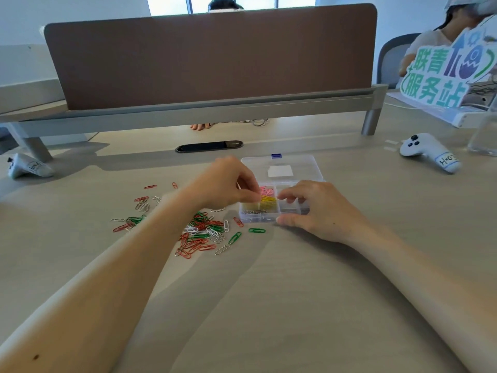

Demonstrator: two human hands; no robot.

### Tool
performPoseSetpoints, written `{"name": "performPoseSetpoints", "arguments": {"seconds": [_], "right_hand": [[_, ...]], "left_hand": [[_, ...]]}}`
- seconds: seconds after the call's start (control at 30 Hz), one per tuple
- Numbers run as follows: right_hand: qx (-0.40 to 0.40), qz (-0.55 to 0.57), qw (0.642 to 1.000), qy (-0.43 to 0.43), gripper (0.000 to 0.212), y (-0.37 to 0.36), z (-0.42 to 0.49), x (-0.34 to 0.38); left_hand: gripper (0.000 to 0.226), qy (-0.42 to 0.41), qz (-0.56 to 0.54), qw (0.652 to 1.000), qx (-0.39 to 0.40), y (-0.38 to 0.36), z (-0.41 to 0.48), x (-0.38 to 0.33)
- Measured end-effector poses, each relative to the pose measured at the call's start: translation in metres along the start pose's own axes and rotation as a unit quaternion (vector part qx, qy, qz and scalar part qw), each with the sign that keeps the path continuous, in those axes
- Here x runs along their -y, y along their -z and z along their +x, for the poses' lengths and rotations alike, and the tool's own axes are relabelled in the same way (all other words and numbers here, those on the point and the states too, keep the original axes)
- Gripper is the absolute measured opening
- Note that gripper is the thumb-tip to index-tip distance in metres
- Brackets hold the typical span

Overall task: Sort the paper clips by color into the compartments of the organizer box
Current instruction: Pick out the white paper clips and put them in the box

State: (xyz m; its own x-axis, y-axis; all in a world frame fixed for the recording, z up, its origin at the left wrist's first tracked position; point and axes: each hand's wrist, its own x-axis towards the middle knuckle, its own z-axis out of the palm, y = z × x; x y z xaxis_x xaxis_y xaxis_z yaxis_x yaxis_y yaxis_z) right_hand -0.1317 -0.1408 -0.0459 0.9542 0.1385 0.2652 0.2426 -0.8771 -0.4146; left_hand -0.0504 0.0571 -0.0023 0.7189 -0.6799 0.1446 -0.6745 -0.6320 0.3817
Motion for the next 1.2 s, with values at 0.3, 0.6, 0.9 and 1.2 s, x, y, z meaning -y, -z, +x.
{"name": "performPoseSetpoints", "arguments": {"seconds": [0.3,0.6,0.9,1.2], "right_hand": [[-0.021,0.038,0.998,0.050,0.025,0.027,0.036,0.030],[0.127,0.029,0.987,0.091,0.015,-0.022,0.119,0.091],[0.175,-0.003,0.979,0.105,0.016,-0.054,0.127,0.090],[0.149,0.001,0.982,0.116,0.024,-0.054,0.127,0.093]], "left_hand": [[0.004,0.142,0.052,0.988,-0.022,0.037,-0.044,0.070],[0.019,0.209,0.072,0.975,0.013,0.040,-0.043,0.098],[0.029,0.220,0.034,0.970,0.095,0.054,-0.049,0.101],[0.031,0.204,0.044,0.976,0.055,0.046,-0.048,0.107]]}}
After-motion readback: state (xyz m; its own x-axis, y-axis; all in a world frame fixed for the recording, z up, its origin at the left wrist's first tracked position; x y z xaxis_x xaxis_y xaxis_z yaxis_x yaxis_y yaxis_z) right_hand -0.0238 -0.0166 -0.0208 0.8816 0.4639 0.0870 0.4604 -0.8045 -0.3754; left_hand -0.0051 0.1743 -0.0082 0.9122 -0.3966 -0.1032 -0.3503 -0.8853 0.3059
